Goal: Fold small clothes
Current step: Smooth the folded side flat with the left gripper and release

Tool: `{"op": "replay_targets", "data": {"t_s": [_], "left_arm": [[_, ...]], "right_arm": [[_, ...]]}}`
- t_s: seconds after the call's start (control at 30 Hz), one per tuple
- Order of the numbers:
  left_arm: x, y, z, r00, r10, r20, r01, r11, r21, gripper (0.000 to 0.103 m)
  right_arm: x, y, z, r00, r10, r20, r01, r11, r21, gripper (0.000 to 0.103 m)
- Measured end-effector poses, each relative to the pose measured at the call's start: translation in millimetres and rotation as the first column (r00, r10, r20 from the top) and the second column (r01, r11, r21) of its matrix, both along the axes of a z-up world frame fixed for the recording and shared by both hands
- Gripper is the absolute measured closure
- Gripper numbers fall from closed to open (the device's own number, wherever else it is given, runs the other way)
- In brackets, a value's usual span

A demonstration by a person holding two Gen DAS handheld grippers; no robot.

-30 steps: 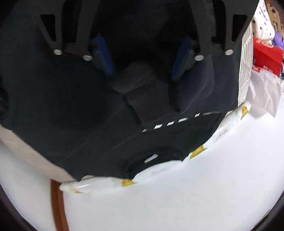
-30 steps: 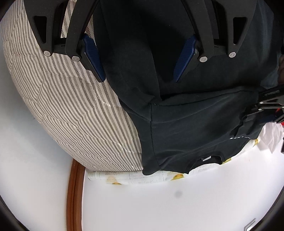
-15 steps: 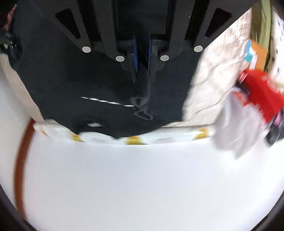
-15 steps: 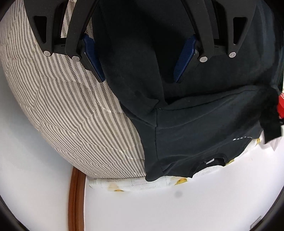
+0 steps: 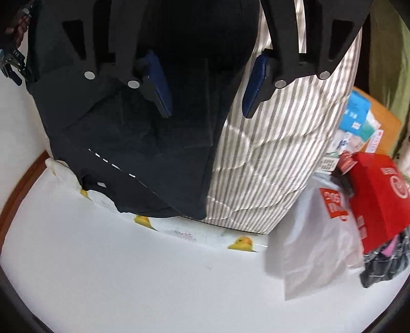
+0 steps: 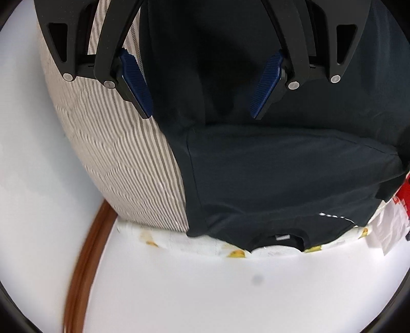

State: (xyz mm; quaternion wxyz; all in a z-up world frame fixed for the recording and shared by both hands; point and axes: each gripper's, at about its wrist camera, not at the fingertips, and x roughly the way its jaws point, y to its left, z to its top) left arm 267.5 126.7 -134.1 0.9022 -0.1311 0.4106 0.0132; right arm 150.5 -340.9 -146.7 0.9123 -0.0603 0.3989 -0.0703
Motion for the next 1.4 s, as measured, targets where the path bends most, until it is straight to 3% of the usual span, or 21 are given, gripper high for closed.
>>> {"op": "replay_targets", "data": {"t_s": [0.17, 0.2, 0.23, 0.27, 0.3, 0.33, 0.53, 0.77, 0.93, 1.1, 1.4], "left_arm": [[29.2, 1.3, -12.7, 0.999, -0.026, -0.038, 0.025, 0.999, -0.031, 0.05], [34.3, 1.1, -16.9, 0.998, -0.026, -0.049, 0.024, 0.999, -0.044, 0.055], [35.3, 1.1, -18.9, 0.998, -0.031, -0.05, 0.028, 0.998, -0.056, 0.075], [37.3, -1.3, -20.4, 0.998, -0.044, -0.052, 0.04, 0.997, -0.063, 0.084], [37.4, -3.7, -19.9, 0.998, -0.045, -0.051, 0.043, 0.998, -0.046, 0.093], [36.0, -6.4, -16.7, 0.999, -0.038, -0.032, 0.038, 0.999, -0.02, 0.095], [16.6, -0.1, 21.5, 0.988, 0.039, 0.148, -0.046, 0.998, 0.045, 0.097], [22.7, -2.3, -12.9, 0.998, 0.062, 0.021, -0.064, 0.988, 0.141, 0.097], [14.8, -3.4, -25.8, 0.997, 0.077, -0.027, -0.071, 0.98, 0.186, 0.096], [1.4, 0.4, -20.2, 0.997, 0.068, -0.023, -0.064, 0.988, 0.14, 0.096], [-43.4, -23.2, 6.6, 0.999, 0.018, 0.035, -0.023, 0.987, 0.159, 0.096]], "right_arm": [[1.8, 4.8, 13.4, 0.999, 0.01, 0.03, -0.011, 1.0, 0.027, 0.025], [4.4, 6.0, 14.3, 0.999, 0.014, 0.038, -0.015, 1.0, 0.025, 0.025], [7.7, 7.3, 13.4, 0.999, 0.013, 0.039, -0.013, 1.0, 0.016, 0.025], [11.1, 8.5, 11.7, 0.999, 0.01, 0.034, -0.01, 1.0, 0.011, 0.025], [18.2, 8.5, 8.4, 1.0, 0.004, 0.024, -0.004, 1.0, 0.014, 0.025], [23.3, 8.5, 5.6, 1.0, 0.002, 0.017, -0.003, 1.0, 0.025, 0.025], [52.0, 6.2, -13.0, 0.999, -0.038, -0.005, 0.038, 0.998, 0.05, 0.027], [56.2, -14.4, -27.9, 0.993, -0.119, -0.011, 0.119, 0.992, 0.045, 0.028], [51.7, -33.5, -31.6, 0.989, -0.146, -0.024, 0.148, 0.982, 0.119, 0.028], [27.2, -31.1, -15.5, 0.994, -0.11, -0.002, 0.11, 0.986, 0.124, 0.028], [-31.1, -26.3, 9.6, 0.991, -0.112, 0.072, 0.102, 0.986, 0.129, 0.028]]}}
